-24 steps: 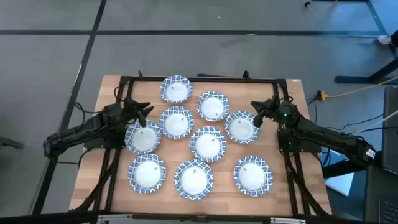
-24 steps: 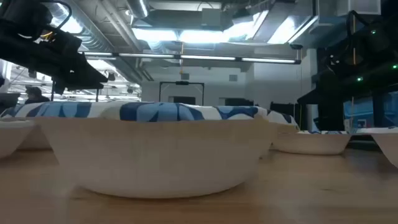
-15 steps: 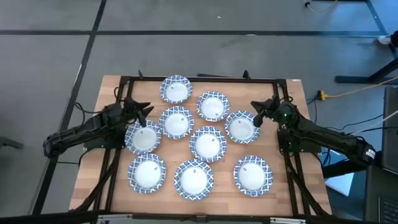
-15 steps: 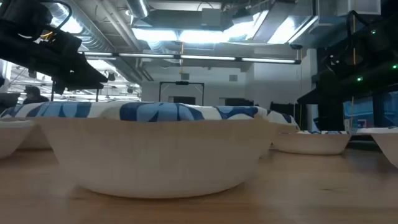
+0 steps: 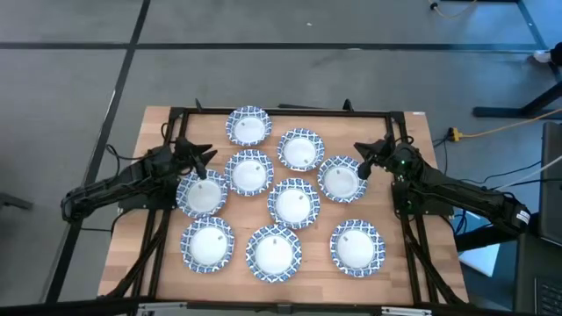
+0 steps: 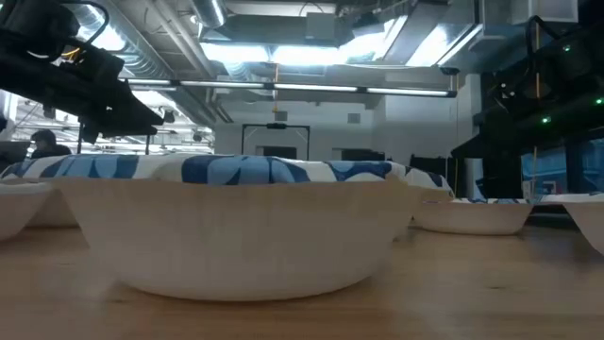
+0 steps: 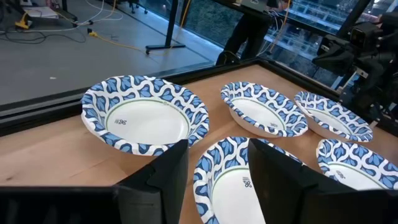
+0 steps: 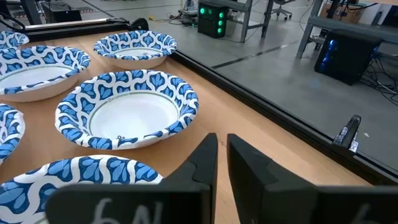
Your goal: Nest bowls inside each other
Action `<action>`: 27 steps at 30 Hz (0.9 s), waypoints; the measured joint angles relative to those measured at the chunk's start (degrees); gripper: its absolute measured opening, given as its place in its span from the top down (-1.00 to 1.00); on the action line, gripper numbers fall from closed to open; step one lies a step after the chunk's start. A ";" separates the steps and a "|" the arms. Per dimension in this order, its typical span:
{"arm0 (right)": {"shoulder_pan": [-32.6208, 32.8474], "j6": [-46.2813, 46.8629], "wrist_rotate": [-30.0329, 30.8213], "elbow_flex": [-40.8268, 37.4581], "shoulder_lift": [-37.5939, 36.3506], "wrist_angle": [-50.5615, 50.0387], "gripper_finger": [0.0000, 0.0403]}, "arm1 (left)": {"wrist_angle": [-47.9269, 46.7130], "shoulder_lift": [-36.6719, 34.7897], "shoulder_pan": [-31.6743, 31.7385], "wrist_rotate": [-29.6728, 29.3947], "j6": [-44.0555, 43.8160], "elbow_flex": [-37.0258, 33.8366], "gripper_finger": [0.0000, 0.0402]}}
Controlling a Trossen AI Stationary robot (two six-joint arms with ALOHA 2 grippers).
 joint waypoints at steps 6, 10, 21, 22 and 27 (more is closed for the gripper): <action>0.01 0.03 0.01 0.02 -0.02 0.00 0.81 | -0.01 -0.01 -0.01 0.00 -0.01 -0.01 0.20; 0.01 -0.02 0.01 0.00 0.00 0.00 0.81 | -0.01 -0.01 0.00 0.00 0.00 -0.02 0.20; 0.00 -0.26 0.01 0.01 -0.01 0.08 0.81 | 0.00 -0.01 0.00 0.00 0.00 -0.01 0.20; -0.01 -0.51 0.01 0.00 0.00 0.40 0.81 | 0.01 -0.02 0.01 0.00 0.00 0.00 0.20; -0.01 -1.53 0.01 0.00 0.00 1.04 0.81 | 0.00 -0.01 0.01 0.00 -0.02 -0.02 0.20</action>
